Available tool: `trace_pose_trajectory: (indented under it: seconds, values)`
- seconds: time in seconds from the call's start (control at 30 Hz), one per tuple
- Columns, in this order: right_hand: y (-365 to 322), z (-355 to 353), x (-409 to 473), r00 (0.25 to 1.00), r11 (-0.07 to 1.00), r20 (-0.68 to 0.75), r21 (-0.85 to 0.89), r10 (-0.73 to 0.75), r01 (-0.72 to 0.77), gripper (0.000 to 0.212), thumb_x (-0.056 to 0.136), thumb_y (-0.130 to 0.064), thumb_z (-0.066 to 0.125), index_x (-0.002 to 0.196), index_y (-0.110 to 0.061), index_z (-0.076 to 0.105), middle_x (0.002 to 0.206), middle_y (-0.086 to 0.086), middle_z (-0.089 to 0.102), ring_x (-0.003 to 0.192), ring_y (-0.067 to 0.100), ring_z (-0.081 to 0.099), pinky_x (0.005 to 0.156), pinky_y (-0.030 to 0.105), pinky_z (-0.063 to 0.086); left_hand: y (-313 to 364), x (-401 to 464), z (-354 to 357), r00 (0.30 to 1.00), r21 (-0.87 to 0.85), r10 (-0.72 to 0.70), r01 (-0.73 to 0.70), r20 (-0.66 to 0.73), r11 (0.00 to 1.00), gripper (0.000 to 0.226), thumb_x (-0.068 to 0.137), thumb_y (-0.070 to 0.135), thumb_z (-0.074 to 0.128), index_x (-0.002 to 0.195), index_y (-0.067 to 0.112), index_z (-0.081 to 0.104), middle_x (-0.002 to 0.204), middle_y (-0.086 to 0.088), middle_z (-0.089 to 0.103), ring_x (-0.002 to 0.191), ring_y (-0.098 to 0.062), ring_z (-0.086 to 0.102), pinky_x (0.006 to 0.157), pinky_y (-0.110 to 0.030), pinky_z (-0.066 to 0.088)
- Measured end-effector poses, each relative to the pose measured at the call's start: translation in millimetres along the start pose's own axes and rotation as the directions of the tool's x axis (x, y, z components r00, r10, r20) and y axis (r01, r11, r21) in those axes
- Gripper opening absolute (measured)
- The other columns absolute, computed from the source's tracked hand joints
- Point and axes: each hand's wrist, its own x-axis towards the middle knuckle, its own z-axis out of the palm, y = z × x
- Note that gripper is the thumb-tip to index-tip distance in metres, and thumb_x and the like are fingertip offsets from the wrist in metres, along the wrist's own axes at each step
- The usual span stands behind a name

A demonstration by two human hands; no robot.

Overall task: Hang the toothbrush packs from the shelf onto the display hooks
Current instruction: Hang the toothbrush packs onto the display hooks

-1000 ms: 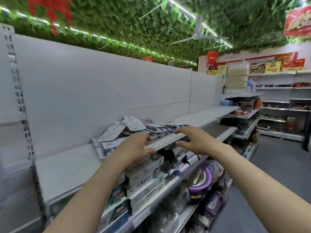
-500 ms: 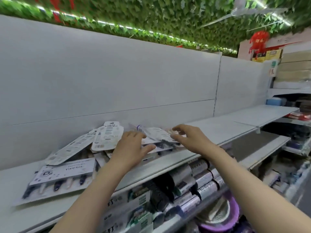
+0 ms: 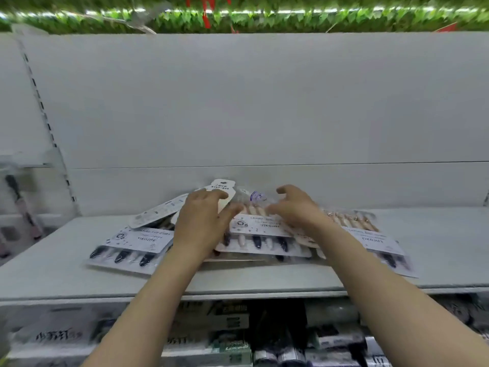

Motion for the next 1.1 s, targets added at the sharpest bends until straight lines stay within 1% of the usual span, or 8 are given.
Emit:
trace_pose_trajectory:
  seconds: [0.13,0.27,0.4,0.5,0.67,0.87,1.03,1.1]
  values:
    - [15,0,-4,1.000,0.945,-0.018,0.327,0.007,-0.001,0.046,0.083,-0.018,0.077,0.127,-0.014,0.065,0.118,0.007,0.063,0.100,0.024,0.061,0.089,0.039,0.049,-16,13,-5,0.954,0.102,-0.258,0.245,0.149,0.964,0.081,0.080,0.076,0.051,0.137,0.019,0.050,0.130,-0.006,0.062,0.124,-0.030,0.051,0.095,-0.041,0.047]
    - [12,9,-17,0.998,0.866,-0.043,0.496,-0.050,0.064,0.016,0.087,-0.012,0.070,0.100,-0.021,0.073,0.083,0.001,0.061,0.072,0.019,0.051,0.070,0.035,0.045,-24,17,-14,0.928,0.112,-0.314,0.296,0.199,0.949,0.074,0.077,0.068,0.065,0.133,0.022,0.048,0.120,0.000,0.063,0.109,-0.024,0.059,0.081,-0.036,0.048]
    - [4,15,-24,0.994,0.833,-0.095,0.545,-0.052,0.096,0.028,0.094,-0.015,0.065,0.122,-0.016,0.066,0.094,0.006,0.072,0.073,0.015,0.065,0.067,0.028,0.053,-39,24,-19,0.927,0.094,-0.325,0.312,0.189,0.945,0.049,0.077,0.050,0.074,0.118,0.027,0.059,0.110,0.001,0.067,0.102,-0.024,0.061,0.084,-0.036,0.050]
    - [0,15,-29,0.985,0.805,-0.150,0.572,-0.082,0.154,0.043,0.097,-0.020,0.063,0.135,-0.036,0.054,0.096,0.010,0.075,0.075,0.017,0.070,0.074,0.031,0.057,-48,35,-22,0.938,0.093,-0.298,0.286,0.179,0.954,0.028,0.082,0.041,0.070,0.102,0.022,0.067,0.102,-0.003,0.068,0.096,-0.029,0.062,0.076,-0.033,0.048]
    - [-18,12,-38,0.963,0.706,-0.210,0.656,-0.169,0.266,0.026,0.104,-0.014,0.050,0.117,-0.025,0.070,0.117,0.020,0.066,0.091,0.024,0.074,0.075,0.027,0.059,-73,49,-31,0.963,0.104,-0.264,0.258,0.050,0.961,0.017,0.089,0.029,0.055,0.077,0.016,0.057,0.079,-0.008,0.061,0.073,-0.032,0.054,0.054,-0.029,0.032]
    - [-35,4,-46,0.961,0.597,-0.180,0.754,-0.211,0.272,0.027,0.104,-0.023,0.049,0.125,-0.019,0.065,0.126,0.021,0.062,0.105,0.031,0.072,0.086,0.036,0.058,-74,39,-51,0.967,-0.266,-0.159,0.103,-0.198,0.959,0.018,0.094,0.026,0.056,0.076,0.021,0.057,0.067,0.001,0.058,0.065,-0.023,0.051,0.053,-0.031,0.033]
    - [-46,9,-67,0.974,0.575,-0.121,0.790,-0.193,0.212,0.035,0.102,-0.029,0.048,0.128,-0.015,0.066,0.125,0.028,0.063,0.105,0.038,0.071,0.094,0.045,0.055,-65,14,-54,0.973,-0.706,-0.207,0.077,-0.100,0.704,0.003,0.090,0.026,0.070,0.088,0.024,0.069,0.082,-0.004,0.072,0.083,-0.029,0.069,0.070,-0.044,0.059]
    - [-47,13,-76,0.969,0.528,-0.092,0.824,-0.230,0.204,0.040,0.101,-0.026,0.040,0.132,-0.014,0.063,0.125,0.033,0.062,0.106,0.044,0.069,0.092,0.046,0.054,-59,-3,-58,0.971,-0.792,-0.234,0.102,-0.053,0.603,0.005,0.089,0.022,0.072,0.088,0.026,0.070,0.085,-0.002,0.074,0.081,-0.023,0.072,0.067,-0.038,0.061]
